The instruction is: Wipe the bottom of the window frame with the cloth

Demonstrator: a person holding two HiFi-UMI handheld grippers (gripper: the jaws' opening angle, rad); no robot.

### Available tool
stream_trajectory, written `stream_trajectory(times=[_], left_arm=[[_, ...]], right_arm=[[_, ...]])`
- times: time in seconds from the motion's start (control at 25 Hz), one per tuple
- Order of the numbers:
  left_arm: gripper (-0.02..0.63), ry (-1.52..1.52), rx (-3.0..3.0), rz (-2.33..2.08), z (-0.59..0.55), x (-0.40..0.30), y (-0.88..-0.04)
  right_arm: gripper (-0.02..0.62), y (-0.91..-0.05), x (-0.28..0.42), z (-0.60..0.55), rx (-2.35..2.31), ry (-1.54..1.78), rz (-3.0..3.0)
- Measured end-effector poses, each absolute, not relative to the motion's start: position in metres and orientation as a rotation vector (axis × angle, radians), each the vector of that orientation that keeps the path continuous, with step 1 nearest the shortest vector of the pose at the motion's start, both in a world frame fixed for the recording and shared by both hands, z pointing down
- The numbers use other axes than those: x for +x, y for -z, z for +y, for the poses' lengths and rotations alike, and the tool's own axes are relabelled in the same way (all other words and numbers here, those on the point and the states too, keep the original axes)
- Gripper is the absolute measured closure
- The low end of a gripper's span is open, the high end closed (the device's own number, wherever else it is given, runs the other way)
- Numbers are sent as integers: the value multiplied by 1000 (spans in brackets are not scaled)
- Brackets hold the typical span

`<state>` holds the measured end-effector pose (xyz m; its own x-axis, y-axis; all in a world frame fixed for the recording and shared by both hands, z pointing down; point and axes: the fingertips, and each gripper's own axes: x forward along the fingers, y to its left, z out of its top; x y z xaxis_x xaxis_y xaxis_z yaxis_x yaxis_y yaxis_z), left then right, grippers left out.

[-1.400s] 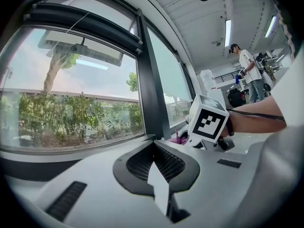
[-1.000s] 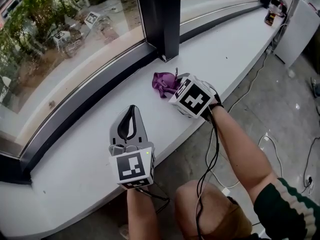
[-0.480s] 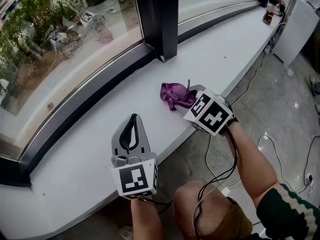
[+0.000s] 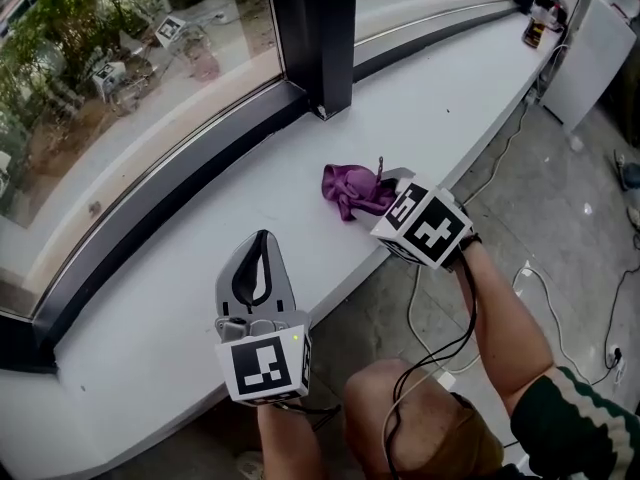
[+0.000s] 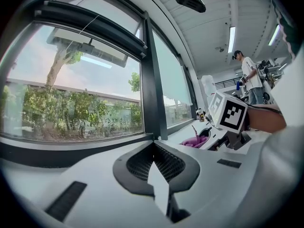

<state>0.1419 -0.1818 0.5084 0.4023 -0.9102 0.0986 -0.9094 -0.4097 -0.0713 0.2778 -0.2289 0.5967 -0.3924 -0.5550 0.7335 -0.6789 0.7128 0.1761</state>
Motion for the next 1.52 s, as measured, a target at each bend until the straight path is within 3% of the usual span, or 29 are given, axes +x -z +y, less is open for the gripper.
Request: stream_trajectory(times=[0.6, 1.52], left_arm=[[603, 164, -2565, 1758, -171, 99, -498], [603, 208, -2367, 1960, -133, -31, -486]], right_arm=[[449, -598, 256, -221, 810, -168, -1978], [449, -602, 102, -168, 463, -161, -2026]])
